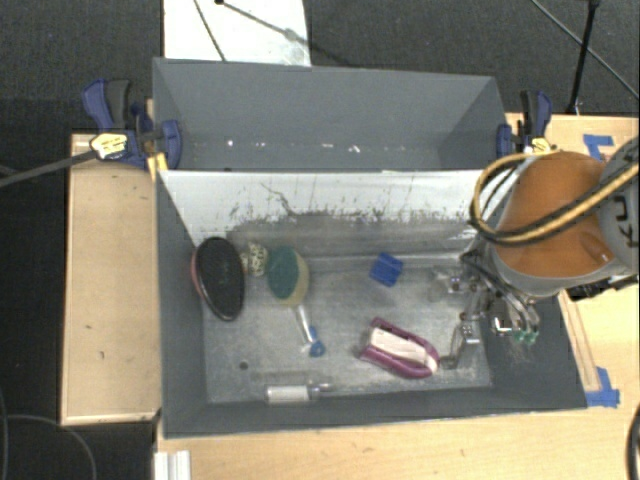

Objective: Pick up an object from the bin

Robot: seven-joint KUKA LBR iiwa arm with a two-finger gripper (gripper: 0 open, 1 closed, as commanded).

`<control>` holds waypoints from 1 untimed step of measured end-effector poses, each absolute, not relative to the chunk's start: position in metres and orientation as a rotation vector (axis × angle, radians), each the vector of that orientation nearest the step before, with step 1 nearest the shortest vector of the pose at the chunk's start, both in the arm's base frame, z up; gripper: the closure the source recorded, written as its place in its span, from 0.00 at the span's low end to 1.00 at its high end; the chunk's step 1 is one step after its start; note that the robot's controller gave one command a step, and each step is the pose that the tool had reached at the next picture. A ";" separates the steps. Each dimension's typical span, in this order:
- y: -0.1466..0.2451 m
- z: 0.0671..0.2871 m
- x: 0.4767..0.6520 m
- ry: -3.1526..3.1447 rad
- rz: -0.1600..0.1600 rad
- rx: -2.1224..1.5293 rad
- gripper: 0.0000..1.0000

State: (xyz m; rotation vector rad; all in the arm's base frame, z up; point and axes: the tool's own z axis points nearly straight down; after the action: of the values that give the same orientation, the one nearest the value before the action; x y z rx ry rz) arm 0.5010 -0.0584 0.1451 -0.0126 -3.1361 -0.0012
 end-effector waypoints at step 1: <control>0.004 0.067 0.482 -3.142 -0.005 0.030 0.00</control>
Offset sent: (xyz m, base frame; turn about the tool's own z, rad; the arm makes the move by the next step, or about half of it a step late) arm -0.0183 0.0588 -0.0751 -0.0220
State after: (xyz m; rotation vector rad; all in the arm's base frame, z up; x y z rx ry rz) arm 0.4821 0.0044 0.0668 0.0300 -3.1416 -0.0050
